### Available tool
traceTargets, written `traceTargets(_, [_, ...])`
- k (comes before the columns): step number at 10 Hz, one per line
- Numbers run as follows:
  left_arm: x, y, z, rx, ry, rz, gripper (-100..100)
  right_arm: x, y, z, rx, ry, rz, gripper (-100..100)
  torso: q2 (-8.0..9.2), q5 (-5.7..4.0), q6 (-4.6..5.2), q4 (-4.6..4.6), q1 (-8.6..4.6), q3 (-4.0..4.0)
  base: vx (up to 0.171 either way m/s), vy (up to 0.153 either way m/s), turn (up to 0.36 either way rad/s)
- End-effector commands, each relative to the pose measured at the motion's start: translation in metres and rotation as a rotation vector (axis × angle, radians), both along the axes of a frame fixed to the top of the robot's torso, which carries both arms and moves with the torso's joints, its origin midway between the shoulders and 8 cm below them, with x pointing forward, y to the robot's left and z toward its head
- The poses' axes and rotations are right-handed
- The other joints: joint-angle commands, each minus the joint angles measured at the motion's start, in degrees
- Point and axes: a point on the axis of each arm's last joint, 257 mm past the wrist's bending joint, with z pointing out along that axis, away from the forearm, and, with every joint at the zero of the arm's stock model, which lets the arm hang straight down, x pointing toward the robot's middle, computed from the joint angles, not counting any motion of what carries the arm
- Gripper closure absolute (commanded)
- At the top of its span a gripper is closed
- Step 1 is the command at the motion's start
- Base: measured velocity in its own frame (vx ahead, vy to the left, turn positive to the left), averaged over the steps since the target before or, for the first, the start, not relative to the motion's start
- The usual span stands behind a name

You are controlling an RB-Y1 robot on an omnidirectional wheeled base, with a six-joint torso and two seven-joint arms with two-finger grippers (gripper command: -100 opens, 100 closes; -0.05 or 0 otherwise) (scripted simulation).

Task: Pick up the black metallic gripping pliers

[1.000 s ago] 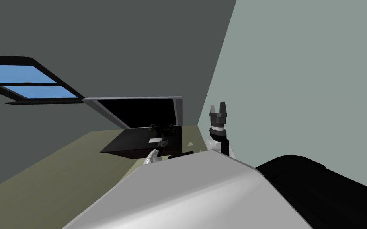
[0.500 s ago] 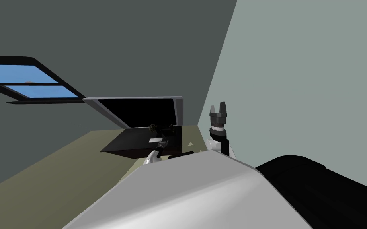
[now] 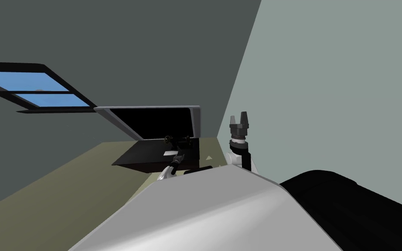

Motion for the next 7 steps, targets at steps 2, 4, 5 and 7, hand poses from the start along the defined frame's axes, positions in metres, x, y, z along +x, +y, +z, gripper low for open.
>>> traceTargets(2, [0.0,0.0,-0.0001,0.0,0.0,0.0,-100,0.0,0.0,0.0,0.0,0.0,0.0,0,0.0,0.0,0.01,0.0,0.02,0.0,0.0,0.0,0.0])
traceTargets(4, [0.0,0.0,-0.0001,0.0,0.0,0.0,-100,0.0,0.0,0.0,0.0,0.0,0.0,0,0.0,0.0,0.0,0.0,0.02,0.0,0.0,-0.002,0.005])
traceTargets(5, [0.0,0.0,-0.0001,0.0,0.0,0.0,-100,0.0,0.0,0.0,0.0,0.0,0.0,0,0.0,0.0,0.01,0.0,0.03,0.0,0.0,0.0,0.0])
traceTargets(7, [-0.0036,-0.005,-0.0054,0.002,0.001,-0.02,-100,0.0,0.0,0.0,0.0,0.0,0.0,0,0.0,-0.01,-0.01,0.0,-0.05,0.0,-0.002,-0.026,0.076])
